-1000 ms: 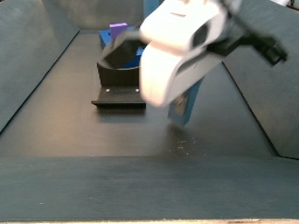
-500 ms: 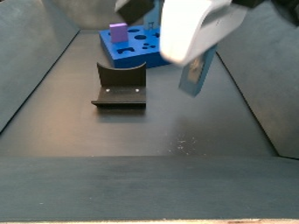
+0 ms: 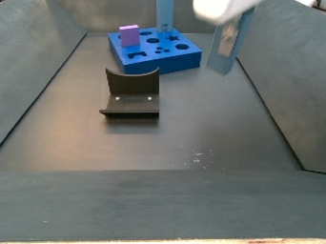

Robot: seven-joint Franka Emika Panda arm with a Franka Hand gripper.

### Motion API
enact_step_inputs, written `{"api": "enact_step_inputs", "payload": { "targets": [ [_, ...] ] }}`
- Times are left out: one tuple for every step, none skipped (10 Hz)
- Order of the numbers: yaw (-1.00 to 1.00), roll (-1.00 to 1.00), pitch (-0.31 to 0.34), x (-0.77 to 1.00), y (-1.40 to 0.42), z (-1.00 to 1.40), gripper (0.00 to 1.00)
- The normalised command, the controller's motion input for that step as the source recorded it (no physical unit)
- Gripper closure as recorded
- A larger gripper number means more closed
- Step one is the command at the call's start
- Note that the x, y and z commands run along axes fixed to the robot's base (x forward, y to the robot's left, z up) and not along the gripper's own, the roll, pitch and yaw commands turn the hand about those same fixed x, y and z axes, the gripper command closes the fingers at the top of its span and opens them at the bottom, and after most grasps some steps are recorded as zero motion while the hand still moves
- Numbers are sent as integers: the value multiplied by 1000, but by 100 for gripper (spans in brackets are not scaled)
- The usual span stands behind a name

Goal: Pick up the rectangle object. Move to above the board. Insert the rectangle object.
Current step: Move to above the board.

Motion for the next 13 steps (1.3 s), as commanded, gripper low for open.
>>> {"api": "enact_step_inputs", "payload": {
  "targets": [
    [39,201,103,-177,-208,1000,100],
    [37,184,77,-168,-192,1000,100],
    [36,179,68,-160,-177,1000,100],
    [37,176,66,-153,-171,1000,100],
    [38,172,68,-145,-160,1000,100],
    [39,170,73,-134,-147,1000,100],
    [37,161,96,-118,-130,1000,100],
    [36,148,117,-101,-116,1000,100],
    [36,138,127,-88,-107,1000,100],
    [39,138,147,-52,-79,913,100],
    [37,134,161,-17,-42,720,100],
    [38,132,170,-1,-23,573,100],
    [42,136,178,4,-17,384,100]
  ]
}}
